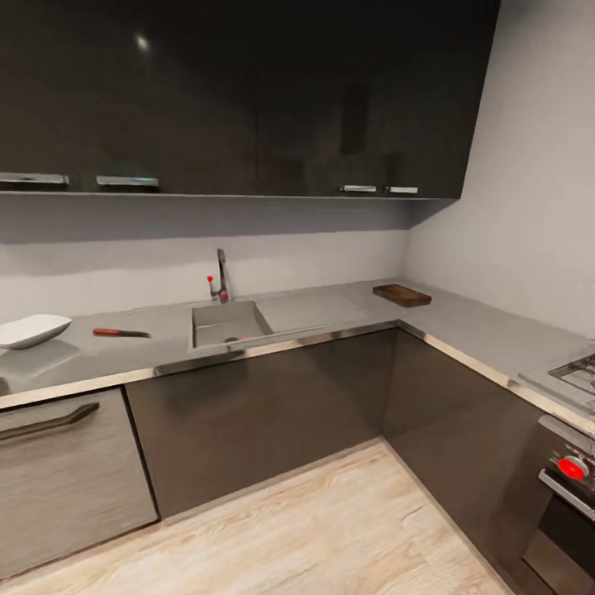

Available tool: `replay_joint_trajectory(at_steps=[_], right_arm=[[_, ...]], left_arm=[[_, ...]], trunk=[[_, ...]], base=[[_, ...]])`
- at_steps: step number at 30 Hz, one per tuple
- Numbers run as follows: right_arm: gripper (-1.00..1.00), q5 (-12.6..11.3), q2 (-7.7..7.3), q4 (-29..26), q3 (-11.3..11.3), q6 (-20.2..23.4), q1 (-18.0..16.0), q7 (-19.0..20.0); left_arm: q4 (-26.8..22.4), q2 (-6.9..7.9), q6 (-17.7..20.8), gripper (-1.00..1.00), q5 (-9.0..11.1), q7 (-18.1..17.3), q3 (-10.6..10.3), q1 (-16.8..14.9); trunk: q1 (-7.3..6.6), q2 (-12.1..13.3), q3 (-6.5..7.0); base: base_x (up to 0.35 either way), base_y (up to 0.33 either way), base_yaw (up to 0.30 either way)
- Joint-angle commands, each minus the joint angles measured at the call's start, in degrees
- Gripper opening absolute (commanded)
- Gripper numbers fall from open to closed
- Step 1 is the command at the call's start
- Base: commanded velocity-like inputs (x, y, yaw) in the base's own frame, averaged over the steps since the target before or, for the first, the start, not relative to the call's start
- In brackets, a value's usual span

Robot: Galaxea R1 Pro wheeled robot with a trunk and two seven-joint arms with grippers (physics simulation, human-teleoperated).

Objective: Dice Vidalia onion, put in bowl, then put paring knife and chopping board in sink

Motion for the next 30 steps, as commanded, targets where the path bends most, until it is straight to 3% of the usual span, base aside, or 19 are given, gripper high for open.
replay_joint_trajectory(at_steps=[1, 18, 22, 30], right_arm=[[1.00, -0.3, 0.03, 0.0, -0.1, -0.1, 0.0, 0.0], [1.00, -0.3, 0.05, 0.0, -0.1, -0.1, 0.0, 0.0], [1.00, -0.3, 0.10, 0.0, -0.1, -0.1, 0.0, 0.0], [1.00, -0.3, 0.11, 0.0, 0.0, -0.1, 0.0, 0.0]], left_arm=[[0.0, -0.01, -0.2, 1.00, 0.0, 0.0, 0.0, 0.0], [0.4, -0.07, -0.2, 1.00, 0.0, 0.0, -0.1, 0.0], [0.5, -0.35, -0.1, 1.00, 0.1, 0.0, -0.1, 0.0], [0.5, -0.51, -0.1, 1.00, 0.1, 0.0, -0.1, 0.0]], trunk=[[0.04, 0.0, -0.05], [0.04, 0.0, -0.05], [0.04, 0.0, -0.05], [-1.72, 3.2, 1.39]], base=[[0.339, 0.075, -0.288], [0.325, 0.124, -0.284], [0.062, 0.026, -0.051], [0.002, 0.001, -0.002]])
